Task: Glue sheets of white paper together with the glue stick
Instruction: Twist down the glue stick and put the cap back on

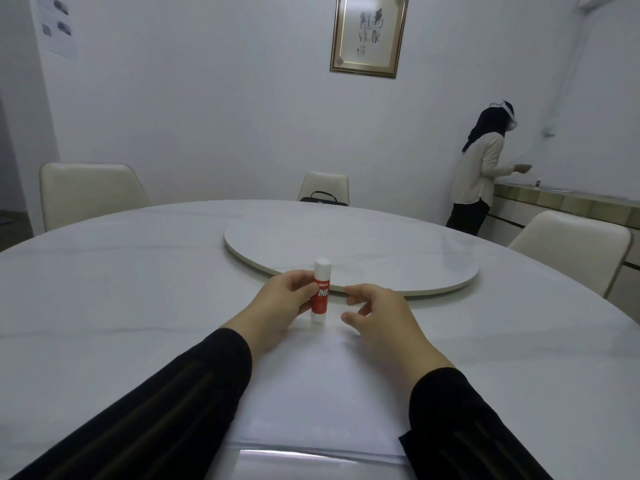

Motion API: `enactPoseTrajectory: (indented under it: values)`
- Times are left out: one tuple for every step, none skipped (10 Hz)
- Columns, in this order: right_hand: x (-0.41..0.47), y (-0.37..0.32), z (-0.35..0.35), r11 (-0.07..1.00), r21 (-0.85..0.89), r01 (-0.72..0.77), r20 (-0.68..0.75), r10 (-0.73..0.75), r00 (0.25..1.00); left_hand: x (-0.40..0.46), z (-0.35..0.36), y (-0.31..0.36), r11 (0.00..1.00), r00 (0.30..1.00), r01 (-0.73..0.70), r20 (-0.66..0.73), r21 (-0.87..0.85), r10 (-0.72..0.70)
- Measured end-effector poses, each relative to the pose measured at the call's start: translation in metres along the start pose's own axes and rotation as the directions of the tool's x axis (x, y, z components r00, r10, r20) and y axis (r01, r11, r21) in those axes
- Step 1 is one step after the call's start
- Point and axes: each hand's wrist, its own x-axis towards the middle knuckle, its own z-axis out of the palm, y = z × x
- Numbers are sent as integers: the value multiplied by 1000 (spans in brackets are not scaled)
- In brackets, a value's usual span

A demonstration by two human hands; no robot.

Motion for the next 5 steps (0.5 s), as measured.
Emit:
enactPoseTrajectory:
  values:
    - [0,0,0,999,-33,-17,2,17,1000,2,0,-5,1000,1000,9,-11,29,-9]
    - [0,1,0,999,-45,-25,3,25,1000,4,0,-6,999,1000,-3,-19,42,4]
    - [-1,1,0,998,-45,-43,6,43,999,4,1,-4,998,999,3,-32,63,-1]
    - [-1,3,0,998,-42,-49,2,49,999,7,-2,-8,996,1000,8,-31,92,-5]
    - [-2,2,-2,997,-36,-65,-8,65,998,5,-3,-5,993,999,-5,-49,121,11]
